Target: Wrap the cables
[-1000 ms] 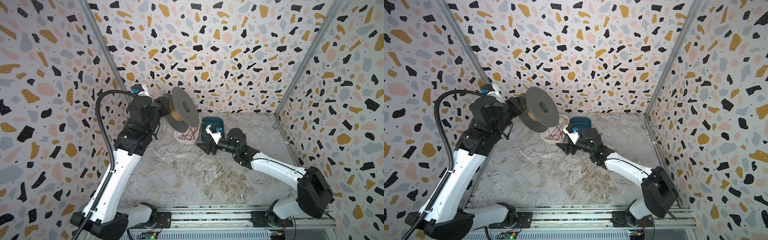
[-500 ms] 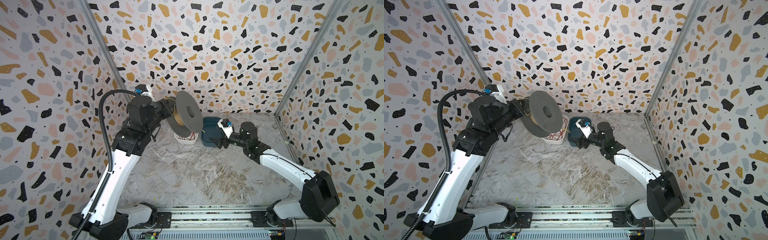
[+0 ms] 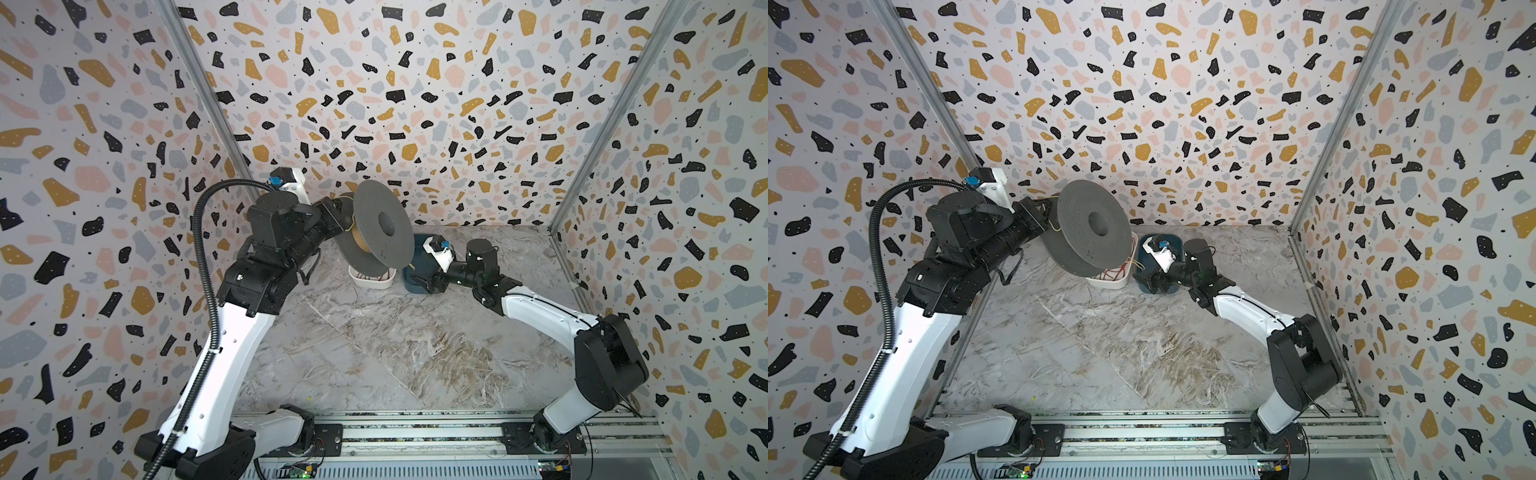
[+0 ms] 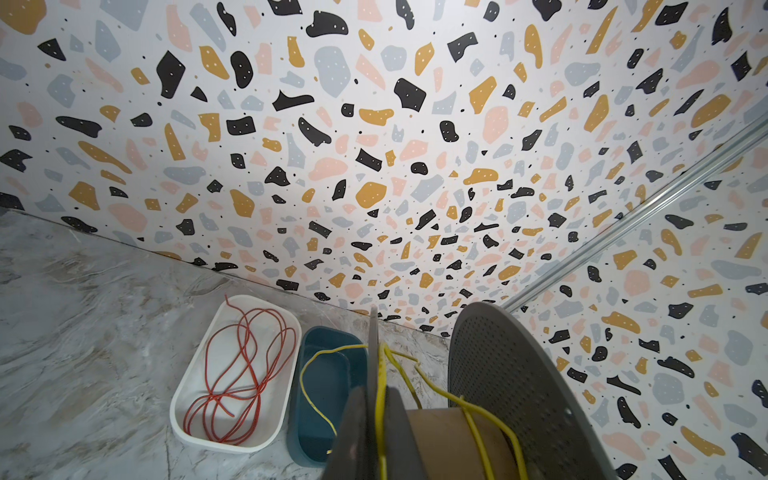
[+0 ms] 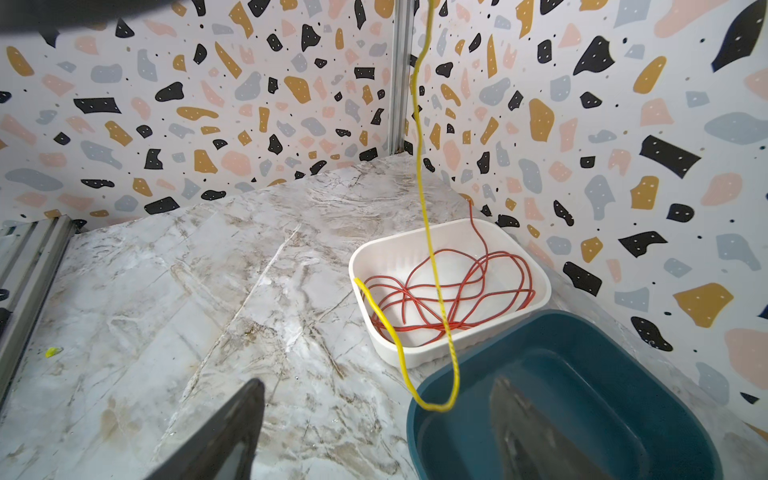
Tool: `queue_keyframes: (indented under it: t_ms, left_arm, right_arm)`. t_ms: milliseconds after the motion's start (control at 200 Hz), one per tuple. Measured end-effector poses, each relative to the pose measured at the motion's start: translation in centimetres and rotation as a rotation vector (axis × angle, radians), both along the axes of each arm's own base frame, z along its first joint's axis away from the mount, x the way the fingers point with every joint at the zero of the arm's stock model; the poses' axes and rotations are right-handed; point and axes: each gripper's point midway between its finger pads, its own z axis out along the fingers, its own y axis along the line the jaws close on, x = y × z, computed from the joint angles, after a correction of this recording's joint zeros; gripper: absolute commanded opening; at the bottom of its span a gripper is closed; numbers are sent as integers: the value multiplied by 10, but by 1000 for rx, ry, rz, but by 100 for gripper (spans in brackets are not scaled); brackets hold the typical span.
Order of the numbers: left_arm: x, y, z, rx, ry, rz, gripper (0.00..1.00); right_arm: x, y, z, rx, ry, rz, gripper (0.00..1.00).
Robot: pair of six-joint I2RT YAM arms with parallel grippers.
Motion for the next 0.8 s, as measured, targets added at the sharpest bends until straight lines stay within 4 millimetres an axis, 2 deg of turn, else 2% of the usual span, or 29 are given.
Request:
queue_keyframes:
  t_ms: [375,681,801]
  left_arm:
    - [-6,-4,6,-28,-6,-33,0]
    - [-8,-5,6,-39,-5,-37,0]
    - [-8,-6,7,-44,-4,-45,0]
  right_arm:
    - [23,-6,-9,-12,-81,-99,86]
    - [36,-2,-51,-70,-41,-98,82]
    - [37,-2,-56,-78,-39,-103,81]
